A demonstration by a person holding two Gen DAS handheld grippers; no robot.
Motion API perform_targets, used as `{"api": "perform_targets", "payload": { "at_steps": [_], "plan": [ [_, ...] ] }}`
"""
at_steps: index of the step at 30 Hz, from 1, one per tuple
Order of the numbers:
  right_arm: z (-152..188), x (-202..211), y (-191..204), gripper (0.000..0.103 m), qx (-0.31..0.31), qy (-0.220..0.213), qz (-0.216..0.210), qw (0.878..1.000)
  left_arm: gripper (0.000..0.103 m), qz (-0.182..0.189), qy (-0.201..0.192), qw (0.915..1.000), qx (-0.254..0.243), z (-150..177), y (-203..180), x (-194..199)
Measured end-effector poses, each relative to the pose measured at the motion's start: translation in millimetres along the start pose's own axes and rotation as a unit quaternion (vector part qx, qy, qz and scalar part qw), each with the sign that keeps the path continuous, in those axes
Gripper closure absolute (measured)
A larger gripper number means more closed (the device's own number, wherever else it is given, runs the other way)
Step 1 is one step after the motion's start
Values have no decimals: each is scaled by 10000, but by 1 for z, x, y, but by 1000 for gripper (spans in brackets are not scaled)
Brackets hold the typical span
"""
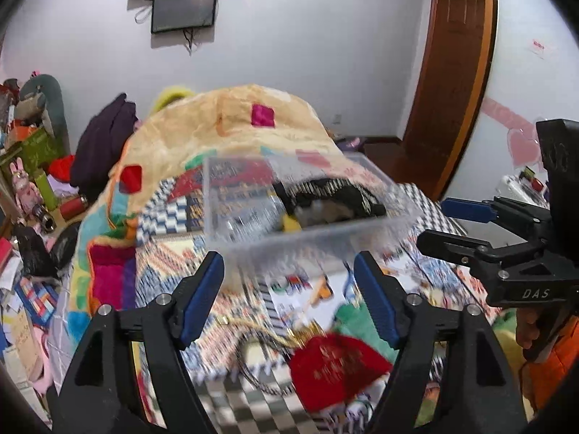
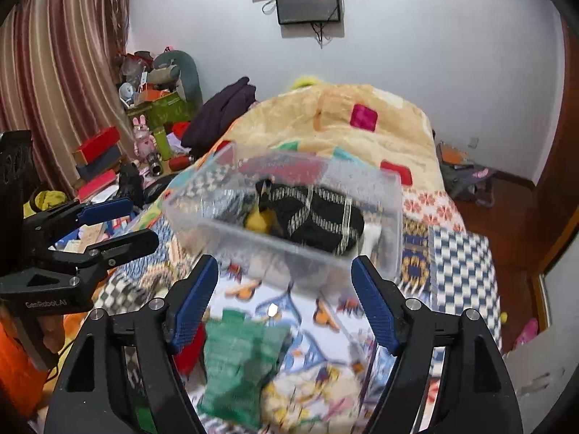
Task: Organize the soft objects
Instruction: 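Grasp red drawstring pouch with left tool while right tool grasps green knit glove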
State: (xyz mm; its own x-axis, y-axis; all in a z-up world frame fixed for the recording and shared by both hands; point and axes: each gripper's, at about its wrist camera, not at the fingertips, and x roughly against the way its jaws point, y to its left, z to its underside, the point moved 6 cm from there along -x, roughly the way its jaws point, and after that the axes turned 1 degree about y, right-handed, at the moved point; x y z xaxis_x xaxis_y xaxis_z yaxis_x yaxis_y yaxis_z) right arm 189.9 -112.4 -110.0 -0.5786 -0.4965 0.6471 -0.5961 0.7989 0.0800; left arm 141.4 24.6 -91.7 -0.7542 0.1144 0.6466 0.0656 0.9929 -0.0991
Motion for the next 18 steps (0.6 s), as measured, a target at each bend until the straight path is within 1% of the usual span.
{"api": "perform_targets", "payload": {
  "at_steps": [7,11,12,13,15,17,18],
  "plan": [
    [43,-20,6,29,-99,523,-180,9984,29,105,476,9988,-42,42,-15,-15],
    [55,-32,15,30,-71,755,-366,9964,29,173,653,9977,44,60,-15,-21],
    [57,-33,17,31,-41,783,-374,9962,29,199,687,9974,60,63,-14,-22],
    [58,-37,18,33,10,834,-380,9958,32,225,702,9973,71,66,-15,-23],
    [64,-40,24,36,59,923,-407,9949,41,289,747,9967,91,71,-16,-25],
    [68,-45,27,43,93,1028,-428,9937,53,377,815,9959,89,74,-17,-28],
    [69,-47,28,45,101,1076,-446,9931,56,414,835,9956,85,75,-18,-30]
  ]
}}
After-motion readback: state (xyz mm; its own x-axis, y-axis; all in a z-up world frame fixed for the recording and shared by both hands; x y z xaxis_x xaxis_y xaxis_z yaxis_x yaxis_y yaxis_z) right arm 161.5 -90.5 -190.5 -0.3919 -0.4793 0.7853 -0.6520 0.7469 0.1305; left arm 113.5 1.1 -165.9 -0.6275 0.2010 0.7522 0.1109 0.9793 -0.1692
